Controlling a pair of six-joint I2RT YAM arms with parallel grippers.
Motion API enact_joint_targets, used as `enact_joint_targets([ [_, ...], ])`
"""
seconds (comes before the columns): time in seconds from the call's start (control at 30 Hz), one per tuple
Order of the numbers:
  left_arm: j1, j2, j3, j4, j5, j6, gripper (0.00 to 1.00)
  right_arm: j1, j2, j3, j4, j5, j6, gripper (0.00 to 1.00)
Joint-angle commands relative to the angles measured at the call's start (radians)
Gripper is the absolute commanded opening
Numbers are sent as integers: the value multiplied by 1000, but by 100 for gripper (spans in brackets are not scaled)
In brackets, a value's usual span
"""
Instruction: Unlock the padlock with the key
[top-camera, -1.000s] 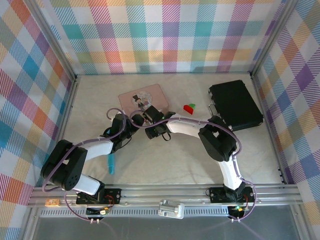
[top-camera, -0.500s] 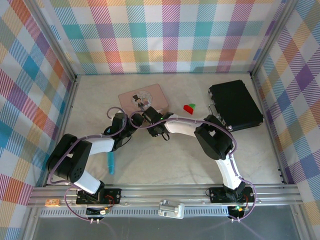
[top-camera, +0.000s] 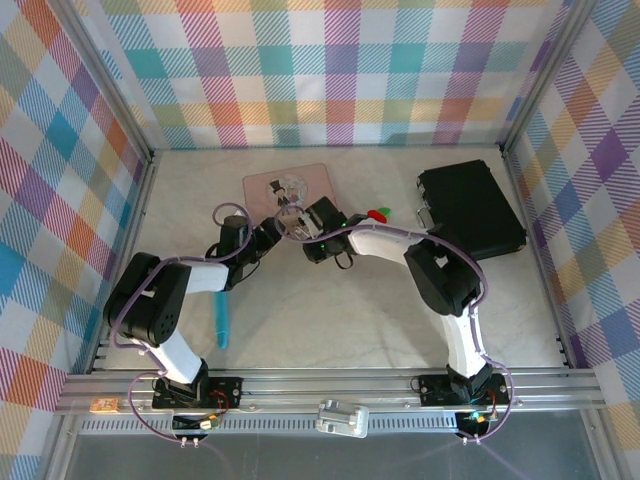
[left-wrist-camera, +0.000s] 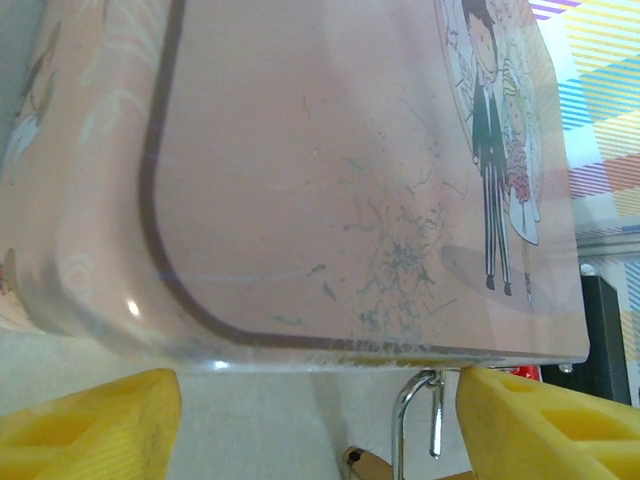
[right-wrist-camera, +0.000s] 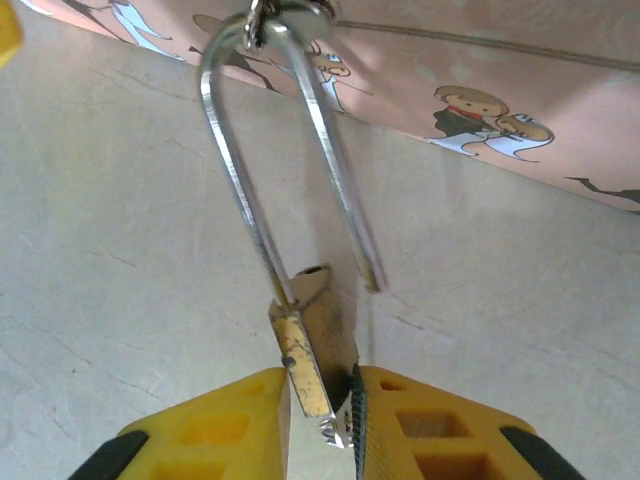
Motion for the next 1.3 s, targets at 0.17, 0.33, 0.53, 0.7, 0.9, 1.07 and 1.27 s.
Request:
enact_joint_targets([
  [0.17,16,47,17,196,214,30,66,-56,12,36,-15,-350,-104,1],
  [0.33,-16,35,10,153,190,33,63,-58,27,48,-21,-387,-124,0],
  [0.53,-46,38,33,56,114,60,55,-74,28,49,-12,-441,-112,0],
  [0.7,-67,59,58,44,97,65,40,-83,35,47,-4,-464,-95,0],
  [0.9,-83,78,79,14,79,81,27,-85,36,45,17,-471,-80,0],
  [1.07,-98,90,83,-12,61,84,27,-84,42,52,21,-473,-75,0],
  [1.27,-115,91,95,-47,56,88,23,-84,49,65,15,-481,-79,0],
])
